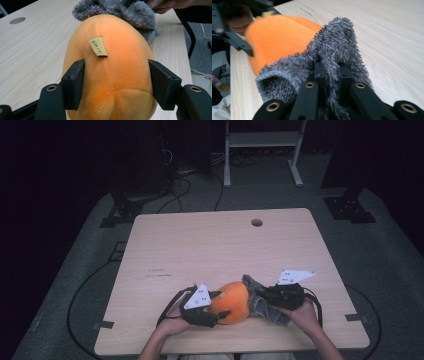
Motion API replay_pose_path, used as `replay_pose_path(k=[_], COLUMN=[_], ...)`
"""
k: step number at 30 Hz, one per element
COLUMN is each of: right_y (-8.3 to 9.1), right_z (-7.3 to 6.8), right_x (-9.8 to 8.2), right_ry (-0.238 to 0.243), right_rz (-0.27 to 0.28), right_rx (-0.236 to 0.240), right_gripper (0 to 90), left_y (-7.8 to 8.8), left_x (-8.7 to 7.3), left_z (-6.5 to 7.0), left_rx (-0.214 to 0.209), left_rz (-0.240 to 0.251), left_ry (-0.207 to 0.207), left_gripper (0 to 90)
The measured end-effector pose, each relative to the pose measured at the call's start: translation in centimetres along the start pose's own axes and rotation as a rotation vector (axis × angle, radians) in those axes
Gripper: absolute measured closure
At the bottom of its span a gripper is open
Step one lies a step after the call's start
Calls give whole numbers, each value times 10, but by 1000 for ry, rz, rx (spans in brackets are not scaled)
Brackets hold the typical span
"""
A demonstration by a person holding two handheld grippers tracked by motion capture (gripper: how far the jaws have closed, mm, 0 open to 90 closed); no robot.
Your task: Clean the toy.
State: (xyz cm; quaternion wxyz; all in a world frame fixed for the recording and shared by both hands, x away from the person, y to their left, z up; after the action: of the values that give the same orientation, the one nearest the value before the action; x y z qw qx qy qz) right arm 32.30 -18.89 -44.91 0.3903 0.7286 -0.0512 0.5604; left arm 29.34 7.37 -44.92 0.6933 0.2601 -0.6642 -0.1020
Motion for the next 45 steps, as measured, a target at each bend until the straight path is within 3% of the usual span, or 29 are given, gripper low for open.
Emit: replay_pose_path(k=[3, 4, 6, 10, 14, 20, 23, 25, 26, 28, 29, 32, 35, 38, 40, 42, 45], right_y=[7, 11, 12, 0, 1, 12, 4, 0, 1, 1, 1, 8, 9, -4, -7, -5, 3], right_z=[1, -2, -6, -5, 6, 5, 1, 3, 6, 13, 15, 16, 9, 6, 11, 14, 12], right_x=[4, 10, 15, 8, -1, 9, 7, 1, -1, -8, -10, -5, 7, 2, -4, -9, -8], right_ry=[-5, -8, 1, 1, -11, -42, -34, -59, -68, -54, -65, -86, -75, -69, -105, -65, -46], right_rz=[29, 78, 105, 46, -19, 64, 31, 17, 0, -62, -67, -6, 52, -3, -20, -74, -54], right_rx=[4, 40, 80, 76, 21, 72, 89, 102, 94, 33, 31, 56, 95, 73, 70, 5, -9], right_gripper=[815, 815, 815, 815, 815, 814, 814, 814, 814, 814, 814, 814, 814, 815, 814, 814, 814], left_y=[0, 0, -1, -3, -3, -4, -5, -5, -6, -5, -5, -5, -6, -6, -6, -6, -8], left_x=[0, 0, 0, 0, 0, 0, 0, 0, 0, -1, -1, 0, -1, -2, -1, -1, -1], left_z=[3, 4, 5, 6, 8, 10, 11, 11, 11, 11, 11, 12, 11, 10, 11, 11, 10], left_rx=[-11, -16, -22, -36, -39, -48, -55, -55, -56, -57, -56, -60, -68, -70, -70, -70, -63], left_rz=[-3, -6, -4, -1, -5, -3, -7, -3, -3, 0, -2, -3, 7, 12, 11, 11, 13], left_ry=[-22, -27, -33, -38, -47, -54, -59, -60, -59, -57, -59, -62, -58, -50, -51, -54, -50], left_gripper=[349, 346, 341, 333, 327, 324, 323, 320, 318, 318, 317, 312, 303, 301, 295, 292, 283])
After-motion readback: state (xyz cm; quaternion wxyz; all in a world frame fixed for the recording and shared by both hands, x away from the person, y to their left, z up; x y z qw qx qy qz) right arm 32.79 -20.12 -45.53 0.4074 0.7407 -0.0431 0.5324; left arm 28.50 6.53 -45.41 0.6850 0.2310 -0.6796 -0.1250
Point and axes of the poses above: each handheld gripper's, and its own axes: y roughly backward along the jaws, x roughly out of its top, z roughly to its right, the point moved 3 cm from there along -y, roughly forward along the jaws, and after that the axes turned 8 degrees about -x, right-handed, at the moved point
